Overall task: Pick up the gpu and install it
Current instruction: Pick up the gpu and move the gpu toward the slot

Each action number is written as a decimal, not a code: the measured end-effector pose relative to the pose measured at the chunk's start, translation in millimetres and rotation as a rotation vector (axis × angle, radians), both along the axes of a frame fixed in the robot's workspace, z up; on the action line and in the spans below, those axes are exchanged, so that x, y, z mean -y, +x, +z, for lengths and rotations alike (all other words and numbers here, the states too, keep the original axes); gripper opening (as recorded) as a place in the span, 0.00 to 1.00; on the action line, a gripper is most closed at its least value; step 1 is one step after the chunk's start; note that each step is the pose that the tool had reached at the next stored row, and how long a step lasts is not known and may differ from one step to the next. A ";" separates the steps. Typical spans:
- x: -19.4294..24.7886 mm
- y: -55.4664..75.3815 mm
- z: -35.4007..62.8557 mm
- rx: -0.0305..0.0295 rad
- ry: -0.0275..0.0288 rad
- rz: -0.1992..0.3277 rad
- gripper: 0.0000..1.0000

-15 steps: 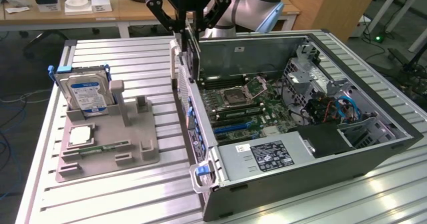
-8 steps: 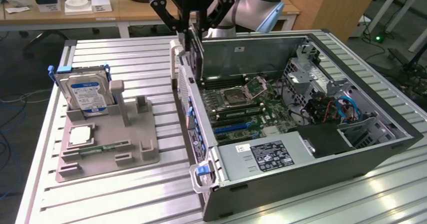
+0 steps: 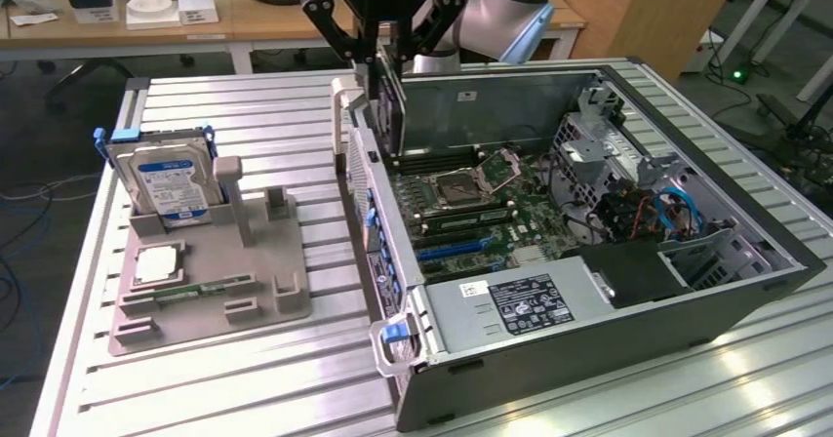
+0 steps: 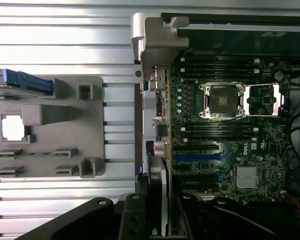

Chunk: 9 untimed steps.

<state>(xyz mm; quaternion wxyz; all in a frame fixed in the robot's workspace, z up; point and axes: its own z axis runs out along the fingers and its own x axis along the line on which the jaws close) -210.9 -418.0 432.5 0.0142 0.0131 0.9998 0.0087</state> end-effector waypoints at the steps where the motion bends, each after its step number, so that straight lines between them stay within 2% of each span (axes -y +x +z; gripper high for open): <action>1: 0.0 0.8 0.0 0.0000 0.0000 0.000 0.27; 9: 0.0 6.5 0.0 -0.0001 -0.0001 0.000 0.27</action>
